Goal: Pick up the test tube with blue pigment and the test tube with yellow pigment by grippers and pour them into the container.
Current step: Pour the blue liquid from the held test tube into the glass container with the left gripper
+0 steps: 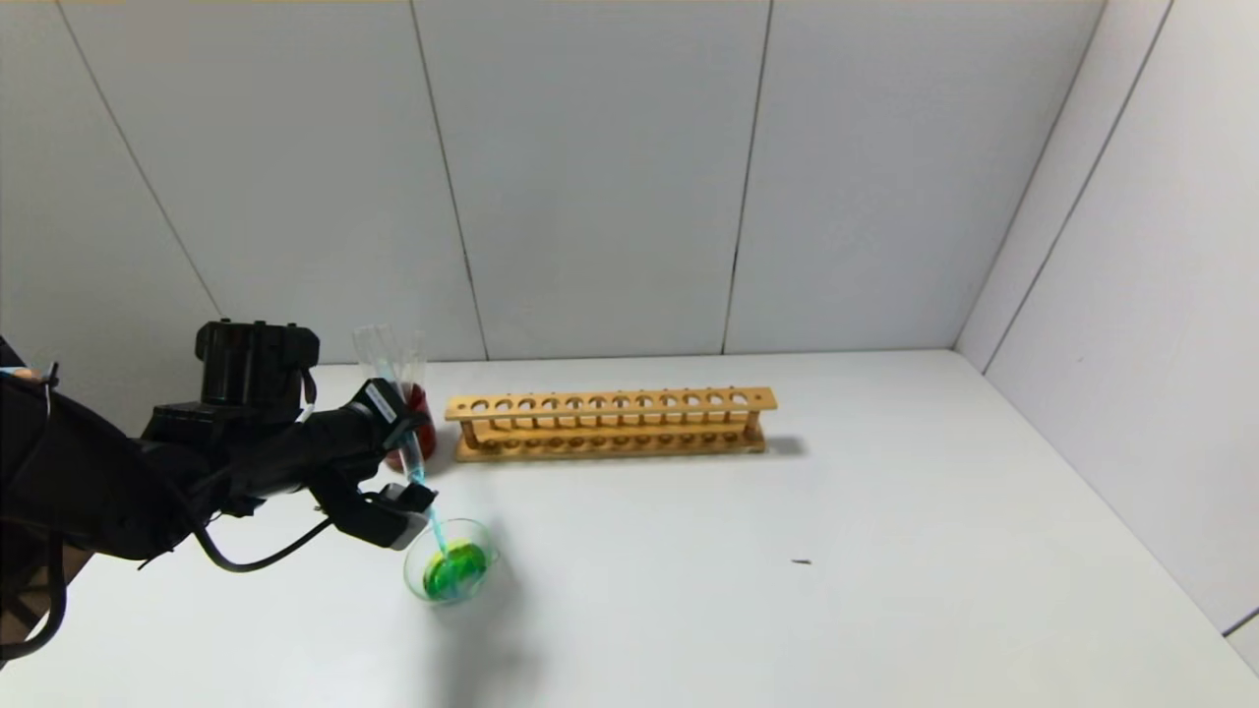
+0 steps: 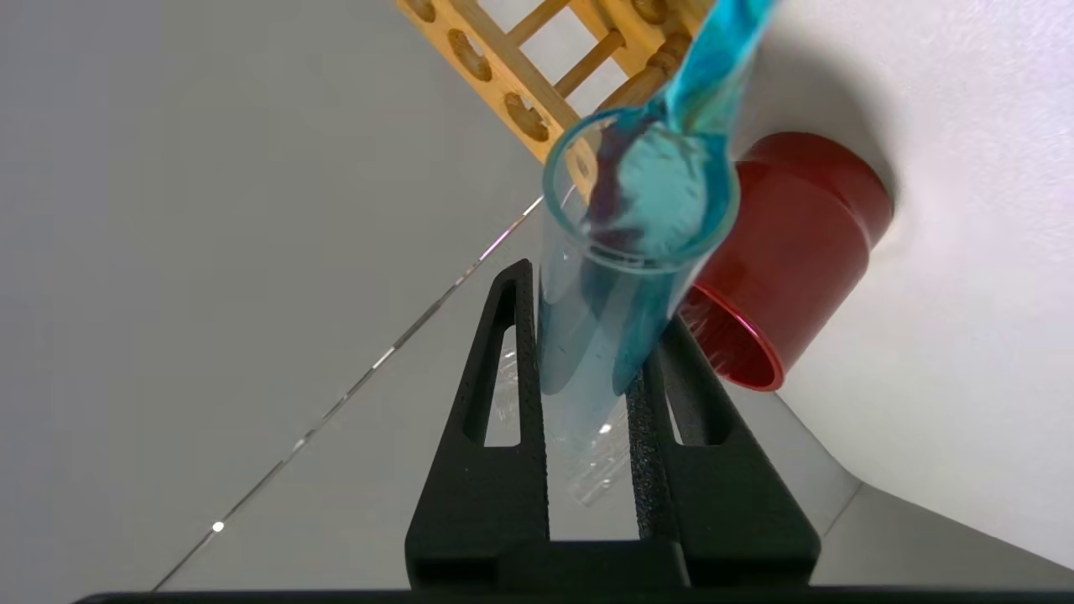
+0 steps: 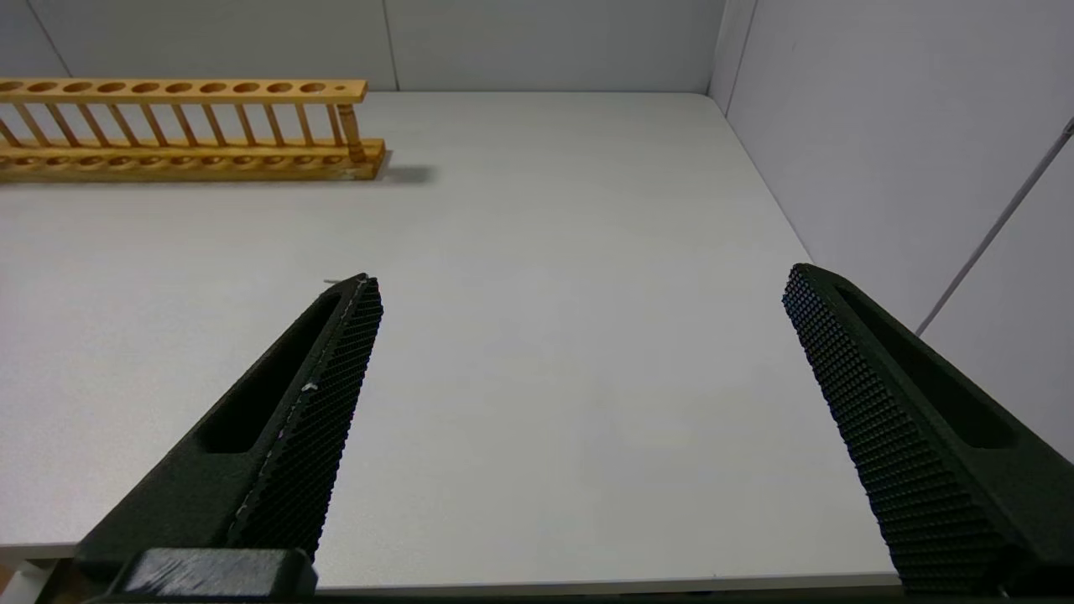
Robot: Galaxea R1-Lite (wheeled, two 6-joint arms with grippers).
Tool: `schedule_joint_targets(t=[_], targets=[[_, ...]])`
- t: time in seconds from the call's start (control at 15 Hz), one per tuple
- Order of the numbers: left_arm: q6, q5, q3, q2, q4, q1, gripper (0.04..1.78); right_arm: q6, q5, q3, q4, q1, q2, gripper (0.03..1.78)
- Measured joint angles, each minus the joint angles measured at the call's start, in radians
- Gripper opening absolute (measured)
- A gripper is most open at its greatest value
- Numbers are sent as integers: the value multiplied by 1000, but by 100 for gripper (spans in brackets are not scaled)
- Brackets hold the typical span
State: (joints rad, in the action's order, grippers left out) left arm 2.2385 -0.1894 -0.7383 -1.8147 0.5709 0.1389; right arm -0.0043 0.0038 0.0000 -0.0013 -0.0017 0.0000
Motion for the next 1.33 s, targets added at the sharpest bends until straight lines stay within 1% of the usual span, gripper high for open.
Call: schedule_joint_targets(t=[0.2, 0.53, 0.8, 1.33], targets=[[56, 0, -21, -18, 1, -7, 32, 0, 0, 0, 0, 0, 0, 175], [80, 0, -26, -21, 1, -13, 32, 0, 0, 0, 0, 0, 0, 175], [150, -1, -31, -12, 1, -29, 32, 0, 0, 0, 0, 0, 0, 175], [154, -1, -30, -7, 0, -36, 32, 0, 0, 0, 0, 0, 0, 175]])
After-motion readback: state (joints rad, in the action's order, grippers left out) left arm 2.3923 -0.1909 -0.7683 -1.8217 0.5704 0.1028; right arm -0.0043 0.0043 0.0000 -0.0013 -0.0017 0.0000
